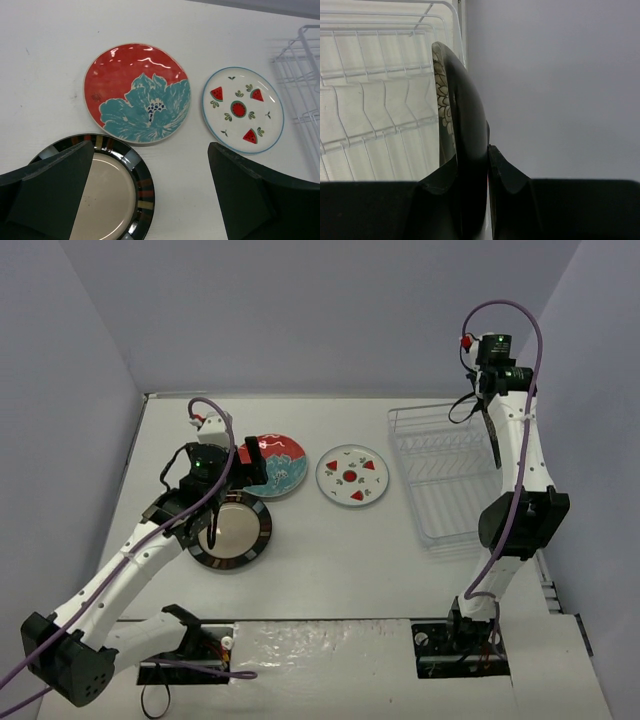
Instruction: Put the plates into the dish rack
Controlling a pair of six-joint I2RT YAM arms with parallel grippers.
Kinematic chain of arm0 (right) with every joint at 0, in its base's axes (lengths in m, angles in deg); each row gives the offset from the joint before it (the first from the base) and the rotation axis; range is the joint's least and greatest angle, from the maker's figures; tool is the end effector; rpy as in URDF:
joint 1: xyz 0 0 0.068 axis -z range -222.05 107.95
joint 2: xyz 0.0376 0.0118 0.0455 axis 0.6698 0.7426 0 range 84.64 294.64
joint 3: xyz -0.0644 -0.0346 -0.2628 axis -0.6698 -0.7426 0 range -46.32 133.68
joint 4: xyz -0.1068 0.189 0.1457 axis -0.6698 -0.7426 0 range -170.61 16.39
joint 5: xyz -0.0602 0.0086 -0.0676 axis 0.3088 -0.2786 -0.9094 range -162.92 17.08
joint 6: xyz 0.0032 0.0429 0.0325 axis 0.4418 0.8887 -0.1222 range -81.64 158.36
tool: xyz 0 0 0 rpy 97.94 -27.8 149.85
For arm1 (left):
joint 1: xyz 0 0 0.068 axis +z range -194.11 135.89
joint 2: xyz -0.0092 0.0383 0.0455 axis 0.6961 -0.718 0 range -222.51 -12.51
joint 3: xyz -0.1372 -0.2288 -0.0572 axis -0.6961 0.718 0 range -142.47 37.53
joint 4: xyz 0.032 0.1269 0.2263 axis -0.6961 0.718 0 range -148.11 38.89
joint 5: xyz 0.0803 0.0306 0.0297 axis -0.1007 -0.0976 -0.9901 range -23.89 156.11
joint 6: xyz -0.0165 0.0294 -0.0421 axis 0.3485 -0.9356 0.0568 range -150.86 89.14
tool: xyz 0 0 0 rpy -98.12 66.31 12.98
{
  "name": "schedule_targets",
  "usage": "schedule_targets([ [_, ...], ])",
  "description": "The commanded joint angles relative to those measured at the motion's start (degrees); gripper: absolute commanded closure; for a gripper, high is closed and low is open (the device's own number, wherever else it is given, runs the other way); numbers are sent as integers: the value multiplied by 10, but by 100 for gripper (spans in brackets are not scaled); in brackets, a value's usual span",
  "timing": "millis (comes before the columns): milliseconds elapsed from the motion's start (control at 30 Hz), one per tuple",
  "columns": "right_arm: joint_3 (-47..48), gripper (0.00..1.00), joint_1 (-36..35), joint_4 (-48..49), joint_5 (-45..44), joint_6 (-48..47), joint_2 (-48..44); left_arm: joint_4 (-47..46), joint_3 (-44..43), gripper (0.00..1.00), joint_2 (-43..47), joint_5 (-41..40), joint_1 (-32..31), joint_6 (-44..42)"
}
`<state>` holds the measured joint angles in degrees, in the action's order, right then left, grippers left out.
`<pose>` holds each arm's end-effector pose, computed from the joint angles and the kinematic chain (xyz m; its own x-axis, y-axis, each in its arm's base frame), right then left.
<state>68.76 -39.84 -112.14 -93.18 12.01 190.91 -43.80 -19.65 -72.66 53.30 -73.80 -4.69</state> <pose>0.4193 -0.0285 0.4104 -0.5934 -0.3937 -0.7020 0.0820 0.8381 -0.5393 0.2126 -0.1121 0.3575 -0.3634 -0.2878 -0.8861 0.1548 0.9192 -0.3621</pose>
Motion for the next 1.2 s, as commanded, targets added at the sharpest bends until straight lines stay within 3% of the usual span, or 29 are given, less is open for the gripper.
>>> schedule_targets([
  [0, 54, 100, 8, 38, -32, -27, 8, -51, 8, 3, -5, 30, 34, -2],
  [233, 57, 100, 10, 32, -19, -19, 19, -76, 29, 3, -16, 59, 61, -5],
  [500, 64, 100, 13, 49, -74, 0, 44, -80, 43, 3, -7, 58, 75, -8],
  [1167, 55, 100, 17, 80, -20, 28, 94, -77, 46, 3, -7, 63, 83, -12],
])
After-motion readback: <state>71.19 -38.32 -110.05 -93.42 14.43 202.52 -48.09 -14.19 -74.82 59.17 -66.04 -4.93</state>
